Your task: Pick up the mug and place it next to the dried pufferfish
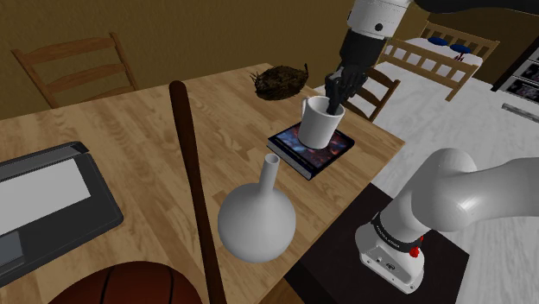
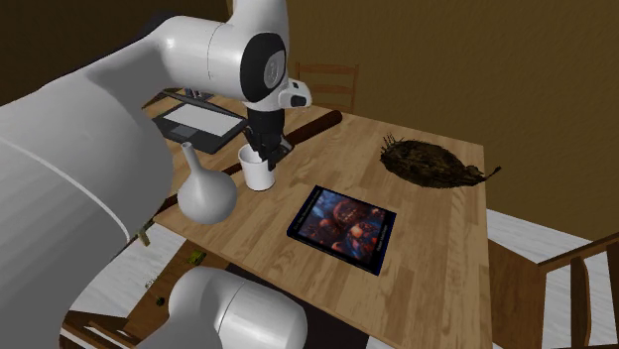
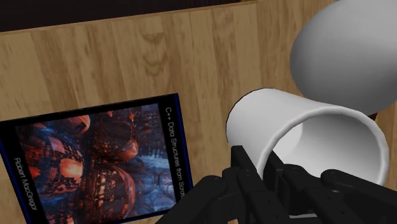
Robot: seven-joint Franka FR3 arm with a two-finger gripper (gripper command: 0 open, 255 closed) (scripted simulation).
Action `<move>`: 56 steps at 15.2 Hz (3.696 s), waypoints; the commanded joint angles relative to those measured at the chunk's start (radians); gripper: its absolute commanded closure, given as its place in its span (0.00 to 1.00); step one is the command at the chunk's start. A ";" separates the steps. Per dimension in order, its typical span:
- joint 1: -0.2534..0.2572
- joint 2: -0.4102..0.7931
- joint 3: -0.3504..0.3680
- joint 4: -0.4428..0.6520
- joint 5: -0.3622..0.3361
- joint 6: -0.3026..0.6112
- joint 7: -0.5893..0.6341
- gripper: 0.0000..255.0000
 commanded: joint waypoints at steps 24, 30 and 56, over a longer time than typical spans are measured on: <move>-0.140 0.507 -0.427 0.420 -0.191 0.056 -0.509 1.00; -0.173 0.712 -0.521 0.629 -0.147 0.037 -0.652 1.00; -0.408 1.309 -0.609 1.217 0.099 -0.029 -0.938 1.00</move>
